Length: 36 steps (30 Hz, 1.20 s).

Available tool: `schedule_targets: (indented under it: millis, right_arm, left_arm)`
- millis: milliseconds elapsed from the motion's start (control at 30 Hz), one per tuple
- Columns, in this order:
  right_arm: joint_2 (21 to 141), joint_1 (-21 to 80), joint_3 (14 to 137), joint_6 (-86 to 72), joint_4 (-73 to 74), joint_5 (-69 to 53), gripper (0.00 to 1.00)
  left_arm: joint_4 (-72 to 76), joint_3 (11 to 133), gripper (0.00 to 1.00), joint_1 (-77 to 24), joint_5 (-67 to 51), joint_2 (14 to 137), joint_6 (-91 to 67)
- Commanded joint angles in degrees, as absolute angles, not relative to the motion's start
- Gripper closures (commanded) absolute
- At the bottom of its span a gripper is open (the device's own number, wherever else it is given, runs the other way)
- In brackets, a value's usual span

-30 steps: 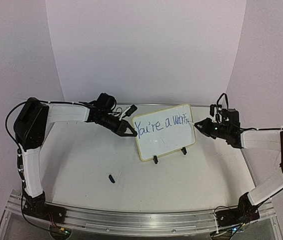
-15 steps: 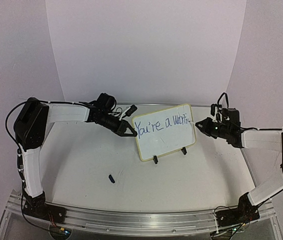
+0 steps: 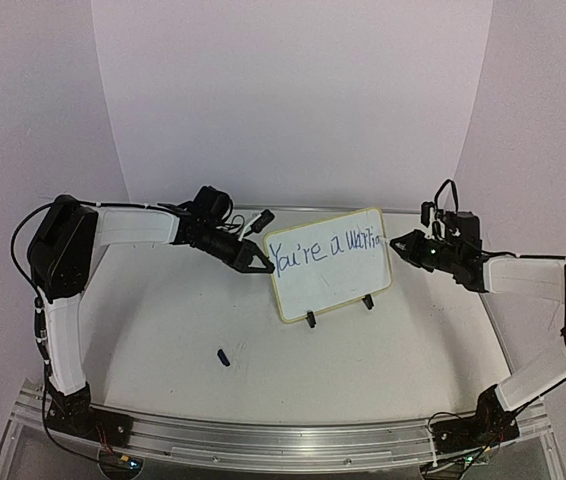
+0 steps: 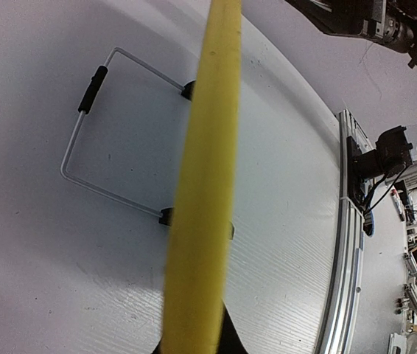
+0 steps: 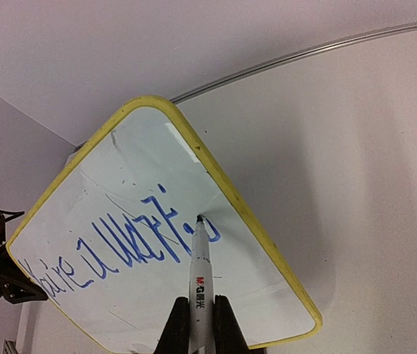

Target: Write a sentence on the whiteboard

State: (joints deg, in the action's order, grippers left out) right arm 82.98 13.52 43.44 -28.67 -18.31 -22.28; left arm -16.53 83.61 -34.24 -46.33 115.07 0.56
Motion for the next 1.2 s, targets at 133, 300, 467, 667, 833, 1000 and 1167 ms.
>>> schedule_targets:
  millis: [133, 300, 467, 667, 833, 1000, 1167]
  right_arm:
    - [80.89, 13.34, 44.08, -28.2, -18.45, -23.03, 1.0]
    - [76.91, 13.33, 43.27, -28.2, -16.39, -21.89, 1.0]
    - [74.78, 13.29, 43.39, -27.43, -14.06, -21.09, 1.0]
    - [75.57, 13.07, 44.11, -26.28, -13.27, -20.7, 1.0]
    - [77.33, 12.75, 45.18, -25.77, -13.44, -21.17, 1.0]
    - [78.66, 12.74, 46.17, -25.62, -13.92, -21.77, 1.0]
    - [79.9, 12.74, 46.47, -25.56, -14.79, -21.84, 1.0]
  left_arm:
    - [-20.3, 84.27, 1.0, -35.86, -44.56, 115.85, 2.2]
    - [-20.3, 84.28, 1.0, -35.86, -44.56, 115.71, 2.2]
    - [-20.3, 84.2, 1.0, -35.86, -44.56, 115.66, 2.2]
    - [-20.29, 84.15, 1.0, -35.91, -44.49, 115.66, 2.2]
    - [-20.3, 84.2, 1.0, -35.94, -44.43, 115.66, 2.2]
    - [-20.3, 84.2, 1.0, -35.9, -44.38, 115.75, 2.2]
    - [-20.3, 84.29, 1.0, -35.93, -44.38, 116.01, 2.17]
